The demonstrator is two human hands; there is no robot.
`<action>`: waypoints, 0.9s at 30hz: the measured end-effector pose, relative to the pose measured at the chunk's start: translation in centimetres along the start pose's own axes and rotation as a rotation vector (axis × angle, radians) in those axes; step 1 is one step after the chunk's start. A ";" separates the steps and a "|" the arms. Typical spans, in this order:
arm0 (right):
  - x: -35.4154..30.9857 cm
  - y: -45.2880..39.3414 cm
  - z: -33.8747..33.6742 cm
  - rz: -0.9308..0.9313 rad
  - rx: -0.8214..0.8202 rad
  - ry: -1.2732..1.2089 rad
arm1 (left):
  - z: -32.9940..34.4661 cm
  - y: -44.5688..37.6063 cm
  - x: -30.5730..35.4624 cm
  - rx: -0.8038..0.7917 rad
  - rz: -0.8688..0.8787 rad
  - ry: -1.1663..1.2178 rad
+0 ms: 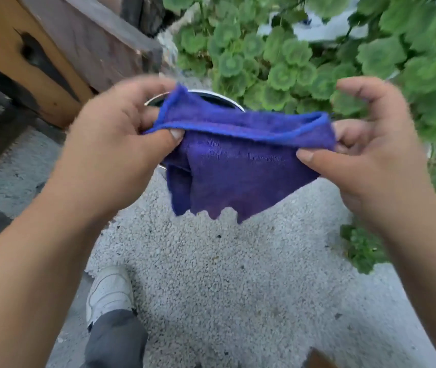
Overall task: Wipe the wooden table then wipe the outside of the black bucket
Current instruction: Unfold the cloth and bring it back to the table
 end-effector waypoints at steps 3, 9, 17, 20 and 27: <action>-2.0 -0.1 -0.4 0.140 0.003 -0.015 | 0.6 0.2 1.9 -0.027 -0.237 0.049; -17.2 5.4 -4.5 0.074 -0.024 -0.154 | -2.5 -1.3 20.4 0.067 -0.095 0.104; -31.4 13.1 -2.3 0.323 -0.201 -0.460 | -3.8 -4.9 40.3 -0.132 -0.292 0.262; -30.8 17.7 1.2 0.532 -0.306 -0.471 | -2.8 4.6 38.1 -0.339 -0.596 -0.015; -31.7 28.8 4.5 0.915 -0.644 -0.229 | -10.1 18.3 41.8 0.220 -0.886 0.056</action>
Point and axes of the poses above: each hand's wrist, its own y-axis away from the middle knuckle, its own z-axis out of the palm, x = y × z, the point moved 9 cm from there along -y, towards the middle knuckle, and after that the axes turned 13 degrees about z, right-handed, at the moved point
